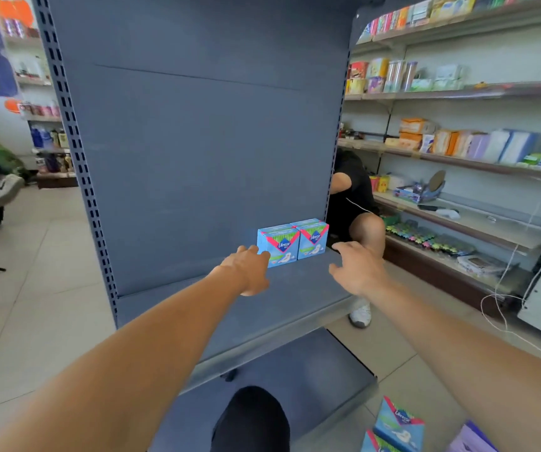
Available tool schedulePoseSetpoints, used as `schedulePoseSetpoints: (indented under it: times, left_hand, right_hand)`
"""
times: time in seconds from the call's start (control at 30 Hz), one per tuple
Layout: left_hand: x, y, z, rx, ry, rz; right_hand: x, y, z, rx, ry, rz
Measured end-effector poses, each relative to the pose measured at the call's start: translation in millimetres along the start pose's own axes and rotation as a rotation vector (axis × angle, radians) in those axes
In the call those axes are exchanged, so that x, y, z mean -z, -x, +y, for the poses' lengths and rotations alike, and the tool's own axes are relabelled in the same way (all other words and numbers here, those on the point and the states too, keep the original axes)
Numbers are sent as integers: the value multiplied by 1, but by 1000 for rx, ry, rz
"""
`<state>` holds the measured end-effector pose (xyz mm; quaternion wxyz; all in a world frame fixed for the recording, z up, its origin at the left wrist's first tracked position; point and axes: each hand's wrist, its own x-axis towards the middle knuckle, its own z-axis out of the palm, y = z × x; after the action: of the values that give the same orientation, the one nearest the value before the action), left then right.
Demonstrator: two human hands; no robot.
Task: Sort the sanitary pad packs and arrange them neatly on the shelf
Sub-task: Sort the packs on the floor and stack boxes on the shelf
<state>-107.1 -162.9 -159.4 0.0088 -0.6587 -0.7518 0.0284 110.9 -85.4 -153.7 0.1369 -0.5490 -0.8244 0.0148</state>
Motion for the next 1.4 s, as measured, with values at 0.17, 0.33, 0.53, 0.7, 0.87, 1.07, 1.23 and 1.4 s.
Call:
schedulePoseSetpoints:
  times: [0.17, 0.33, 0.53, 0.7, 0.87, 1.07, 1.23, 1.4]
  left_hand:
    - [-16, -67, -12, 40, 106, 23]
    - [-44, -139, -25, 91, 159, 5]
    - [-81, -200, -22, 222, 363, 34]
    - [-98, -221, -7, 461, 728, 217]
    - [-114, -225, -6, 443, 929, 314]
    - [-131, -225, -9, 302, 1009, 335]
    - [-140, -212, -40, 221, 1347, 288]
    - [-133, -199, -67, 233, 1385, 293]
  right_hand:
    - [-32, -64, 11, -70, -119, -38]
    - [-72, -132, 25, -147, -201, -76]
    - [-120, -181, 39, -218, -322, -126]
    - [-140, -199, 47, -303, -556, -128]
    - [-146, -234, 58, -386, -847, -20]
    - [-151, -266, 69, -346, -1085, -28]
    - [-164, -281, 75, -289, -1185, -94]
    - [-180, -283, 72, -293, -1192, -107]
